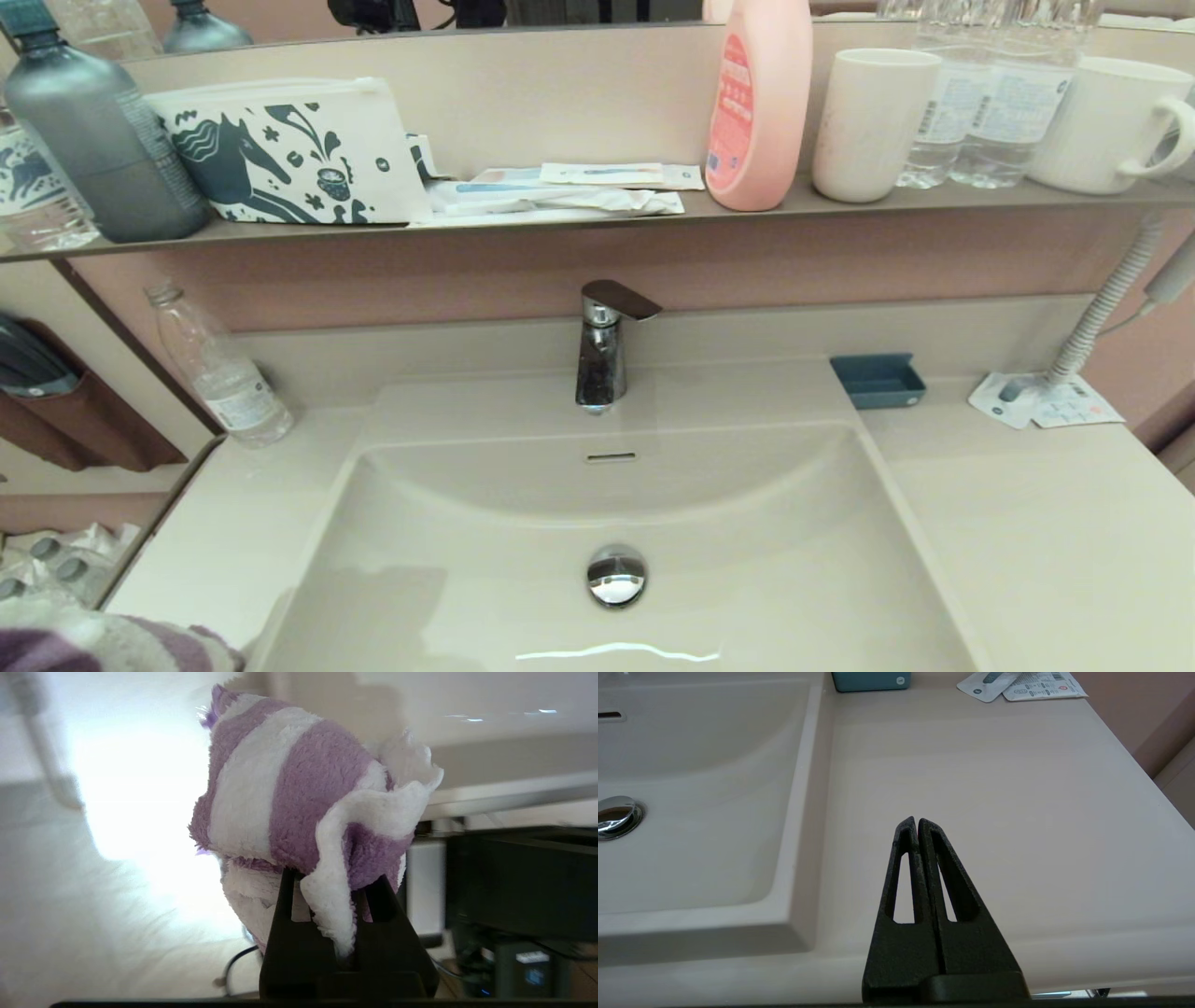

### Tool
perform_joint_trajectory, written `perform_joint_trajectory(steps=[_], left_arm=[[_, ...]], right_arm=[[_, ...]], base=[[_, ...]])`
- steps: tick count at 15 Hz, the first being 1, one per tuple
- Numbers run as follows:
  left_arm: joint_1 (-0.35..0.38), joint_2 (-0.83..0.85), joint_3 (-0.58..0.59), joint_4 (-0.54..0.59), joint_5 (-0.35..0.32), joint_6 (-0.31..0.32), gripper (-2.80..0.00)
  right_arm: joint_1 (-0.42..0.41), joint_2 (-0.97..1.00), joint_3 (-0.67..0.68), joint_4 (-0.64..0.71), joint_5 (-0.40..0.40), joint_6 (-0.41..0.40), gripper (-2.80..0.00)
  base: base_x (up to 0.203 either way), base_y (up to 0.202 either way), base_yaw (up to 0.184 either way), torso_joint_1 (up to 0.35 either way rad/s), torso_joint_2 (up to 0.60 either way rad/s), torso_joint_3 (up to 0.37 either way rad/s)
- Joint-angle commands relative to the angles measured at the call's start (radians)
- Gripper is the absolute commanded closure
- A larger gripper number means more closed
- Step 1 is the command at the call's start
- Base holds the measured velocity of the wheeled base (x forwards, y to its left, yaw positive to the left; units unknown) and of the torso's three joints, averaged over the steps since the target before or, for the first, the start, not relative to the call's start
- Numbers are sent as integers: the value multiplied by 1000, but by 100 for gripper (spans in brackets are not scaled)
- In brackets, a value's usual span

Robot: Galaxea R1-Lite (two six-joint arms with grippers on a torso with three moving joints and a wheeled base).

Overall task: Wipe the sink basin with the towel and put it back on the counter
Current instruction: Pick up the cloth, then wipe the sink

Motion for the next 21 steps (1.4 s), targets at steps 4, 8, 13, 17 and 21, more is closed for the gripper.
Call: perform_joint_trajectory(steps=[4,8,13,17,21], left_arm=[[-373,69,-23,-46,-45,-301,0],[-873,137,-33,-268,76,-791,0],[-1183,286,-66,-448,249,-1157,0],[-1276,362,-48,-493,386,-1141,0],[-1087,363,80,-536,388,-930,0]], right_arm=[[0,1,0,0,0,-1,0],[0,1,0,0,0,-1,0],[0,1,0,0,0,-1,0],[0,1,0,0,0,1,0],[0,1,0,0,0,1,0]], base=[[0,0,0,0,0,0],[0,0,0,0,0,0],[0,0,0,0,0,0],[0,0,0,0,0,0],[0,0,0,0,0,0]])
